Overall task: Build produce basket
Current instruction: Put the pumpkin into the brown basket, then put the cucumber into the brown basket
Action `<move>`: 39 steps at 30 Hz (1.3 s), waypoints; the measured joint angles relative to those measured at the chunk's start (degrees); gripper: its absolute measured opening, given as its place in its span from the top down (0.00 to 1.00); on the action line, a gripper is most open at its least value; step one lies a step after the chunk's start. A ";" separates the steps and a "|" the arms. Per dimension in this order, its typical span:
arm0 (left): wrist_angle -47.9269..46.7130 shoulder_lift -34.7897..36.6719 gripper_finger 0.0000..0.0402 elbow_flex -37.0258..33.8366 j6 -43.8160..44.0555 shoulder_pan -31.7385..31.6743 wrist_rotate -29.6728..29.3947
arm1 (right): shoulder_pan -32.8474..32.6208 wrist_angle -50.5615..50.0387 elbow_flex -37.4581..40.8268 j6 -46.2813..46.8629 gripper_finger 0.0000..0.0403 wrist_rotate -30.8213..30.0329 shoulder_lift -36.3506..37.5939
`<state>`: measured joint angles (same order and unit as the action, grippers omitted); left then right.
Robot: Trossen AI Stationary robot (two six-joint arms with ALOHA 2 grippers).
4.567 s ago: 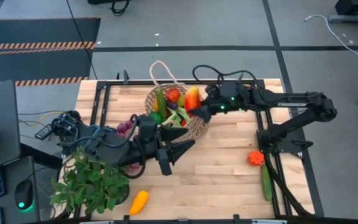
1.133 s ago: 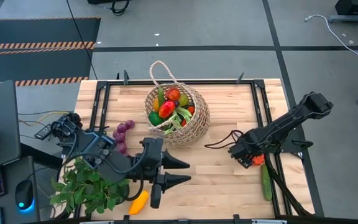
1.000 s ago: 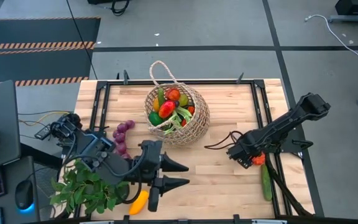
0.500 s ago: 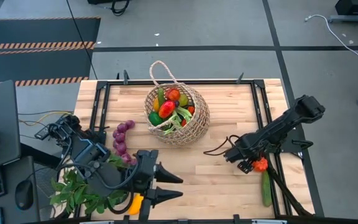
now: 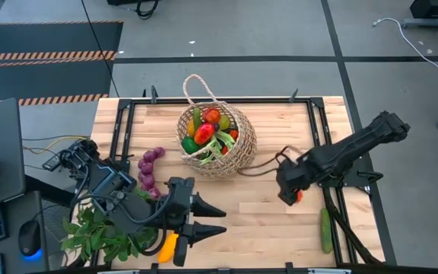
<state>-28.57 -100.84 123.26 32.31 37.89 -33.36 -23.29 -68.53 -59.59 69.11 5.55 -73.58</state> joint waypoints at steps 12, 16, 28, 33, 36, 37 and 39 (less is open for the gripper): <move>0.13 0.22 0.57 0.00 -0.76 -5.28 -1.79 | 8.72 16.87 -20.41 -24.32 0.14 -22.99 1.28; 1.42 0.22 0.57 0.00 -0.05 -6.52 -1.79 | 14.24 23.23 -22.38 -30.54 0.14 -22.64 -0.69; 4.43 0.22 0.57 0.00 -0.01 -7.42 -1.88 | 24.59 33.97 -22.82 -46.07 0.13 -18.79 -5.50; 4.36 0.22 0.57 0.00 0.03 -8.87 -1.95 | 26.87 34.01 -22.80 -47.92 0.10 -16.74 -7.08; 4.41 0.22 0.57 0.00 0.04 -9.46 -1.97 | 28.13 34.10 -22.77 -48.29 0.06 -14.86 -7.35; 4.40 0.22 0.57 0.00 0.05 -9.58 -1.97 | 28.48 33.91 -22.77 -48.48 0.05 -14.23 -7.37; 4.32 0.22 0.57 0.00 0.03 -9.74 -1.97 | 29.08 33.77 -22.77 -48.97 0.02 -12.86 -7.41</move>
<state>-24.25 -100.62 123.26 32.34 28.15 -35.33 5.79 -34.76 -82.37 20.14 -7.31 -80.99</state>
